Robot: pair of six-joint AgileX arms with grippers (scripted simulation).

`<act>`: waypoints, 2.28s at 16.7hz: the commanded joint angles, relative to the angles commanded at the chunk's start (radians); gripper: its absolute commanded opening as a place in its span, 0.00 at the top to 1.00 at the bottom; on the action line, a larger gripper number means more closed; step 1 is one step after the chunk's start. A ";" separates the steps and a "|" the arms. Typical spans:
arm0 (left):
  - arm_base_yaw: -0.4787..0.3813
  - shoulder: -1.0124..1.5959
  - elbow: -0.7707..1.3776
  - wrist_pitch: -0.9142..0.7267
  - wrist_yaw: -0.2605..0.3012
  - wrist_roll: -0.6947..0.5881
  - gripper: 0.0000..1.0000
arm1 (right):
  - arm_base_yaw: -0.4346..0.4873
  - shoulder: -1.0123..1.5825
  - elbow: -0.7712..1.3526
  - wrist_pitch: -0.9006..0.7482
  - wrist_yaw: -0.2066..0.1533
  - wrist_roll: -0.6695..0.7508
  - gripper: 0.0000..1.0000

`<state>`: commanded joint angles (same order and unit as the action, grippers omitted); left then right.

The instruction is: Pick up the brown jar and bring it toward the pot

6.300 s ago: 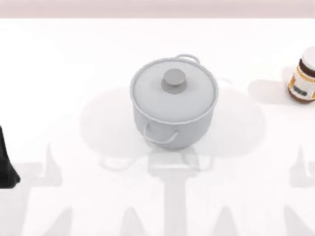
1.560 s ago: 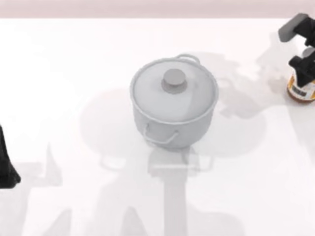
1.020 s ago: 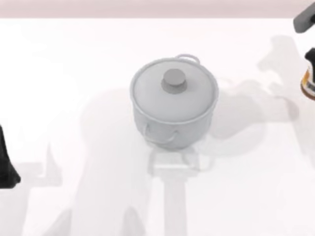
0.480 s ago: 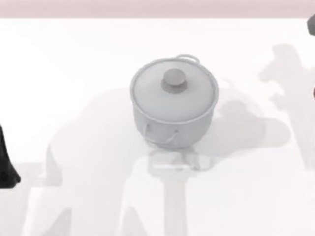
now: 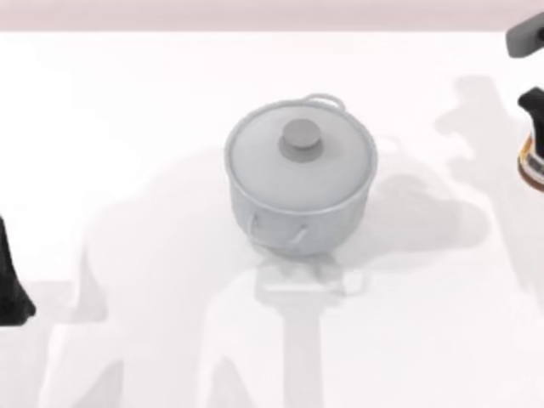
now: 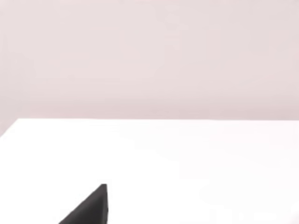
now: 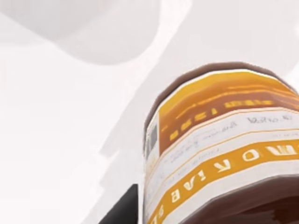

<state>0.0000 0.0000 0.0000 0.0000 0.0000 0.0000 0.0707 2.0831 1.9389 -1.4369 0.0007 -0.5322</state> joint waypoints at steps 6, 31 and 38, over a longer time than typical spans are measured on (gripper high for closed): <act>0.000 0.000 0.000 0.000 0.000 0.000 0.00 | 0.102 0.072 0.051 0.042 0.000 0.425 1.00; 0.000 0.000 0.000 0.000 0.000 0.000 0.00 | 0.206 0.156 -0.102 0.268 -0.002 0.819 0.92; 0.000 0.000 0.000 0.000 0.000 0.000 0.00 | 0.206 0.156 -0.102 0.268 -0.002 0.819 0.40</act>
<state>0.0000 0.0000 0.0000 0.0000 0.0000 0.0000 0.2766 2.2390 1.8374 -1.1693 -0.0016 0.2865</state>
